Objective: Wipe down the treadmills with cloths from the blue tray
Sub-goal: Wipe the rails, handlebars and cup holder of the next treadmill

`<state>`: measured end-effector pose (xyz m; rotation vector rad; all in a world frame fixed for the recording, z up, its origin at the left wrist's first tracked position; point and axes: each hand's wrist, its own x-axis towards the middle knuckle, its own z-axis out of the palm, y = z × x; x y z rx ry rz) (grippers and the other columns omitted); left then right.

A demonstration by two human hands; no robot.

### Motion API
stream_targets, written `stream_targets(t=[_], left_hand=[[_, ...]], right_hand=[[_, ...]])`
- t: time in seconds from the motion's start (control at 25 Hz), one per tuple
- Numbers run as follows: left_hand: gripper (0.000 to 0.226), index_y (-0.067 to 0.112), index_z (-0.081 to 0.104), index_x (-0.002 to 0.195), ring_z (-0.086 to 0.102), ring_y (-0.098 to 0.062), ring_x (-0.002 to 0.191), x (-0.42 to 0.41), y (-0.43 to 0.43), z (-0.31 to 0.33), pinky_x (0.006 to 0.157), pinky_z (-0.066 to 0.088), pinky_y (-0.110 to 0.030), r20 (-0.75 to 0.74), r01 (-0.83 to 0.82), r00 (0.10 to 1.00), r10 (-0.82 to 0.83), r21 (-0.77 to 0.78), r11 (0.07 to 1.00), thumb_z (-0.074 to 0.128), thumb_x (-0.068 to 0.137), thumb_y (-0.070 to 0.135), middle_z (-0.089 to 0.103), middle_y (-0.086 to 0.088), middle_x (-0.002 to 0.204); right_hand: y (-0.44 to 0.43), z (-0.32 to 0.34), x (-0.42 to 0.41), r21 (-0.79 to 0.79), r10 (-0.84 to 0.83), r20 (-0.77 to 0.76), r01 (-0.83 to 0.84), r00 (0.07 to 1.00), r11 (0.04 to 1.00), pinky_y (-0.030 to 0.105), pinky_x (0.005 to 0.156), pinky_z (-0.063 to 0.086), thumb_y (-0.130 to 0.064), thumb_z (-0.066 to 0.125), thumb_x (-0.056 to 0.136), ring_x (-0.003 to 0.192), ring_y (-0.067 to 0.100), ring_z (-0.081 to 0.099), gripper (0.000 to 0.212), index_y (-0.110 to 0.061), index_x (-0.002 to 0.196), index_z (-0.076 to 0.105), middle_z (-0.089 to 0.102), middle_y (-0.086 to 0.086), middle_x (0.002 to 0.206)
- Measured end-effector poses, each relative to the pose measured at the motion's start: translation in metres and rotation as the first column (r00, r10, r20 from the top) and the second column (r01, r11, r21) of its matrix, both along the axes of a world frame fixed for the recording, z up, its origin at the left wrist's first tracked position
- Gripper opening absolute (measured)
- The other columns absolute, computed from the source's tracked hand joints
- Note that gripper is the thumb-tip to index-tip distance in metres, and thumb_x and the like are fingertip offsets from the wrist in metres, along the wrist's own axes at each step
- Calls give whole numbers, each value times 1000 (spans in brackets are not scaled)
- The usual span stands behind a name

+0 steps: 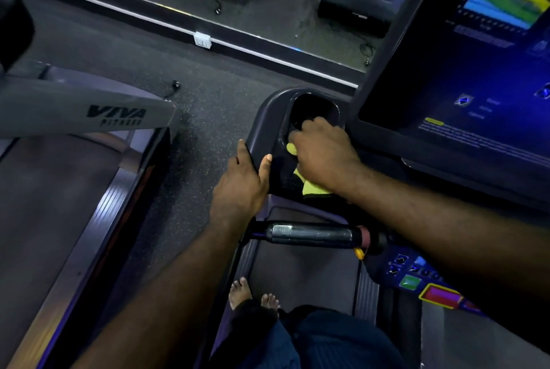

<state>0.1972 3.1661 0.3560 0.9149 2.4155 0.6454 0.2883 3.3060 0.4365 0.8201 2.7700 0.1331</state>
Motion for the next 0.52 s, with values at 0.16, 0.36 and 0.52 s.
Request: stream_targets(t=[0.16,0.36,0.52], left_hand=[[82,19,10,165,57,-40,127,1,0,2,96,48,-53,-26,9,1000,-10,-31,999,21,103,72,46,-20,152],[85,17,13,164,54,-40,133,3,1,-1,103,46,-54,-51,-1,999,0,-33,999,22,102,74,46,-21,155],[88,17,17,163,52,-42,136,2,0,-1,109,44,-57,-46,-10,999,9,-17,1000,23,100,78,48,-21,155]], right_hand=[[4,-19,-9,-87,-156,-217,140,964,986,43,82,52,-23,69,84,113,31,55,32,-15,115,65,59,9,115],[12,-30,-26,-105,-318,-299,300,899,948,43,83,53,-35,75,86,117,33,55,44,-12,122,63,60,14,124],[-9,-31,-11,-27,-260,-287,263,922,964,45,87,53,-32,67,88,117,34,55,40,-13,124,62,60,14,125]])
